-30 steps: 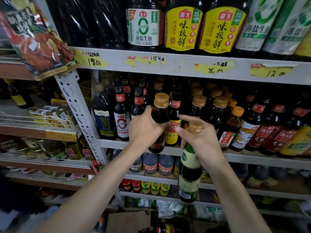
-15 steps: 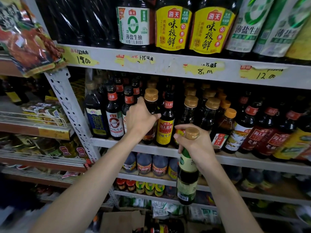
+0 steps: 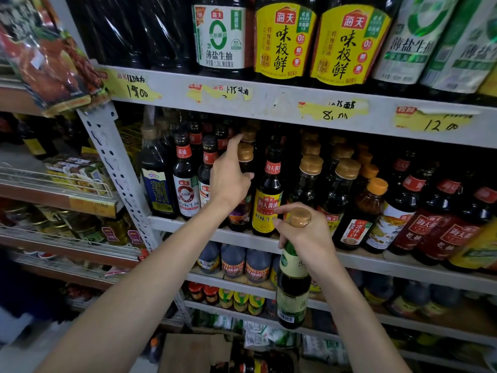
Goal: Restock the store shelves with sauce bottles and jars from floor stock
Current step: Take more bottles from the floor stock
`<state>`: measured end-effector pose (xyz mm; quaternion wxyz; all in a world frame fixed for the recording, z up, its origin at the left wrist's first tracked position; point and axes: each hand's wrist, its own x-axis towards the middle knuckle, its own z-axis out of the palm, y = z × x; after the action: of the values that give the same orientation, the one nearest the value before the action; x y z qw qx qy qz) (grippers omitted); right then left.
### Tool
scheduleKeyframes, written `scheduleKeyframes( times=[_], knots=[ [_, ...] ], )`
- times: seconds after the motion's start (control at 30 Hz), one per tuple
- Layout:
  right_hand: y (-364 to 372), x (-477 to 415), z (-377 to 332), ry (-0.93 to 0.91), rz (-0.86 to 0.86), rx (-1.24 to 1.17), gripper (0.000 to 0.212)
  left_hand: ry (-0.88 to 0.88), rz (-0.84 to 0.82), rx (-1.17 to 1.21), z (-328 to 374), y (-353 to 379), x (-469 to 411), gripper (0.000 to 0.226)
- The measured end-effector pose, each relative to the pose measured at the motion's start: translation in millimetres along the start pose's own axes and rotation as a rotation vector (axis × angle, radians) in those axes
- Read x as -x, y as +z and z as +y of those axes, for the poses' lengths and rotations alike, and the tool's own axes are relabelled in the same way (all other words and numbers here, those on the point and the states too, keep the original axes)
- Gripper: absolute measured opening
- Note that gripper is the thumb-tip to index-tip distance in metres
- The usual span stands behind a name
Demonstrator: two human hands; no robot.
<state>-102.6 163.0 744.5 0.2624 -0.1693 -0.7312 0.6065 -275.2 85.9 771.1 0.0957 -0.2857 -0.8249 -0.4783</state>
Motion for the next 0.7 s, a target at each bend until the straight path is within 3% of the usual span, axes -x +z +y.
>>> scheduleKeyframes(
  times=[0.3,0.5,0.7],
  knots=[
    [-2,-7,11,0.029,0.027,0.015,0.013,0.049,-0.051,-0.183,7,6,-19,0.067],
    [0,-12,16,0.034,0.045,0.019,0.013,0.23,-0.186,-0.463,16,-19,-40,0.054],
    [4,-18,8,0.037,0.07,-0.092,0.009,0.364,-0.286,-0.507,7,-29,-42,0.054]
  ],
)
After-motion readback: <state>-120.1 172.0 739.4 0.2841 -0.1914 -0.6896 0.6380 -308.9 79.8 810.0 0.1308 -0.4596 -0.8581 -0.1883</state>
